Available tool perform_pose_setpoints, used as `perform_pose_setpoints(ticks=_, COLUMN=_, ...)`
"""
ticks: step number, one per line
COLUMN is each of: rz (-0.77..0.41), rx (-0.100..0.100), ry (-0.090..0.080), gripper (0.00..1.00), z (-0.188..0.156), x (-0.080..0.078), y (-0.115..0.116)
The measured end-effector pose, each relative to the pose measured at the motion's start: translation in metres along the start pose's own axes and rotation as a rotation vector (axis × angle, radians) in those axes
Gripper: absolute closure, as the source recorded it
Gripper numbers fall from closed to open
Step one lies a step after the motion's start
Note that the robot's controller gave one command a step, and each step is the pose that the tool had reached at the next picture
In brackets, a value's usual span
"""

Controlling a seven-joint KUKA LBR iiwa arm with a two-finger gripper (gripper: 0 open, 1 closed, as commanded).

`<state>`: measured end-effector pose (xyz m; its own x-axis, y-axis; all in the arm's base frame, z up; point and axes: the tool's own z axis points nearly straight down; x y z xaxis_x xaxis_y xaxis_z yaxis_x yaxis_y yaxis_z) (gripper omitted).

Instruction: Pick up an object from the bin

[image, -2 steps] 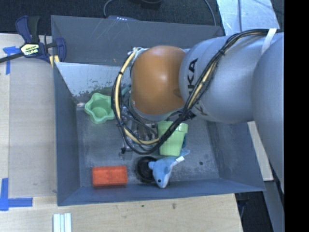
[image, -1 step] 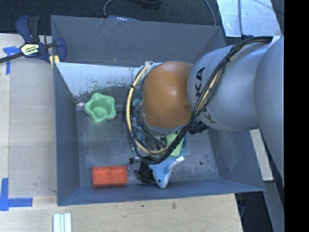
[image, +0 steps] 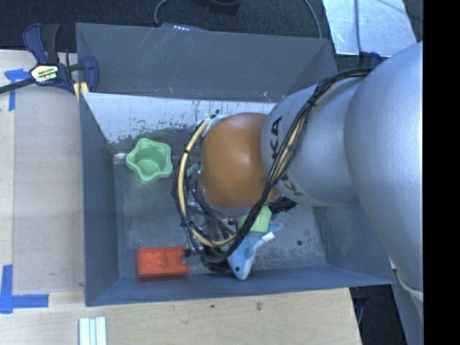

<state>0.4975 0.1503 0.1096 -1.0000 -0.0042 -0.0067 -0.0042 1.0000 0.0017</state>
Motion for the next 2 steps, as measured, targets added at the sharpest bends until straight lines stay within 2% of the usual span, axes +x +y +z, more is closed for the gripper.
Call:
perform_pose_setpoints(ticks=1, rz=-0.252, rx=-0.001, ry=0.003, gripper=0.0, z=0.023, x=0.006, y=0.002)
perform_pose_setpoints(ticks=2, rz=-0.267, rx=-0.001, ry=-0.002, gripper=1.0, z=0.037, x=0.007, y=0.022)
